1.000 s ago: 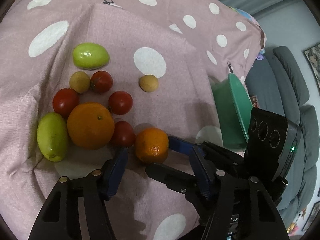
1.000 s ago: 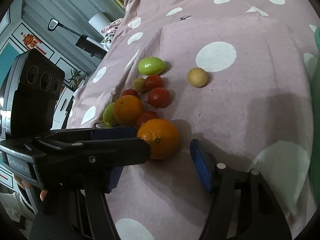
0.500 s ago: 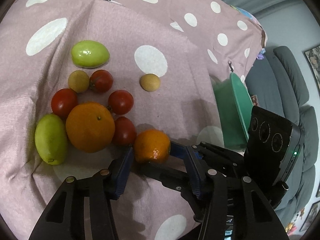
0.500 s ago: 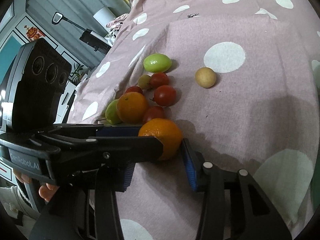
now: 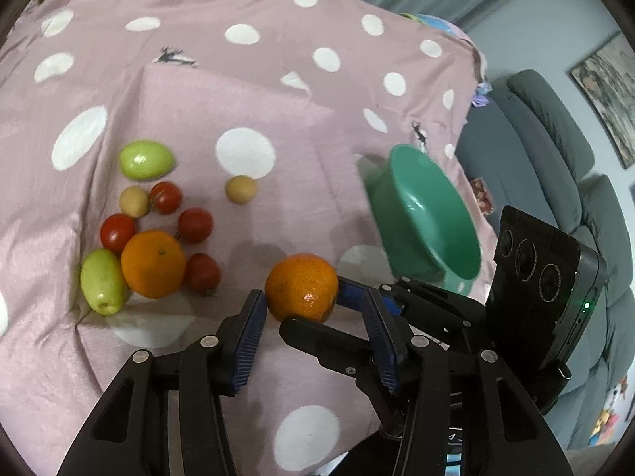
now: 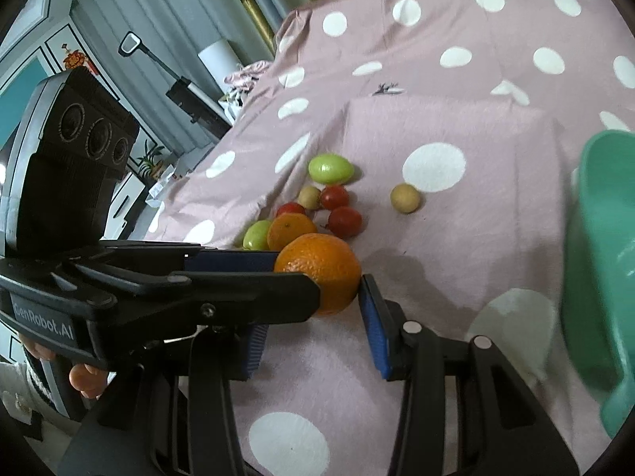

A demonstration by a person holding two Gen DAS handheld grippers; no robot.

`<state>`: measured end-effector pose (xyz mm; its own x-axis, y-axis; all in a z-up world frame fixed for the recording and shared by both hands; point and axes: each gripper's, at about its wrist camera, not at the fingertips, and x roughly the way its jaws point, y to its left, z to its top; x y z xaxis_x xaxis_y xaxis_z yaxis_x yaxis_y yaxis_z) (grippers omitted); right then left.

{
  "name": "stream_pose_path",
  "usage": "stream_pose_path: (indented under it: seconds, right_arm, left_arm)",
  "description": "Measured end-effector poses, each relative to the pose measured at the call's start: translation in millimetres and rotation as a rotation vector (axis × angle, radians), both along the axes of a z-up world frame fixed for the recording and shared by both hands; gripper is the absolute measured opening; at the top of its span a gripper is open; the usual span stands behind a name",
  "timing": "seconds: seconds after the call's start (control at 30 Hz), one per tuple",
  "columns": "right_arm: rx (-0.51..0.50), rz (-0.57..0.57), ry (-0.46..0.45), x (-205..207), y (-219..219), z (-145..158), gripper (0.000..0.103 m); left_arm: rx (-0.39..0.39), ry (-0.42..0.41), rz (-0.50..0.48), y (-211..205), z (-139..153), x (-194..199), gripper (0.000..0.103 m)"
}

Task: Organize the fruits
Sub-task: 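Carry the orange with the right tool into the green bowl and release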

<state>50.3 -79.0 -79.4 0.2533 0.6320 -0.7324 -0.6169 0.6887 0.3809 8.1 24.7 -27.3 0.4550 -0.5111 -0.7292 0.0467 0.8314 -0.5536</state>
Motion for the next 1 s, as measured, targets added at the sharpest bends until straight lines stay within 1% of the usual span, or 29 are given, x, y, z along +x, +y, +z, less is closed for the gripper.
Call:
stream_pose_path:
  seconds: [0.3,0.57,0.77,1.0]
  right_arm:
    - [0.027,-0.088,-0.074,-6,-37,24,0.044]
    - [0.046,-0.221,-0.143,-1,-91,44,0.044]
    - [0.038,-0.315,-0.17,6,-128,50,0.044]
    - [0.022,-0.384,-0.153,18,-159,42,0.044]
  left_arm:
    - [0.031,-0.054,-0.085,-40,23,15,0.051]
    - [0.052,-0.11,-0.206,-94,42,42,0.051]
    - [0.045,-0.123,-0.288,-134,43,67,0.051]
    - [0.043,-0.102,-0.344,-163,34,86,0.051]
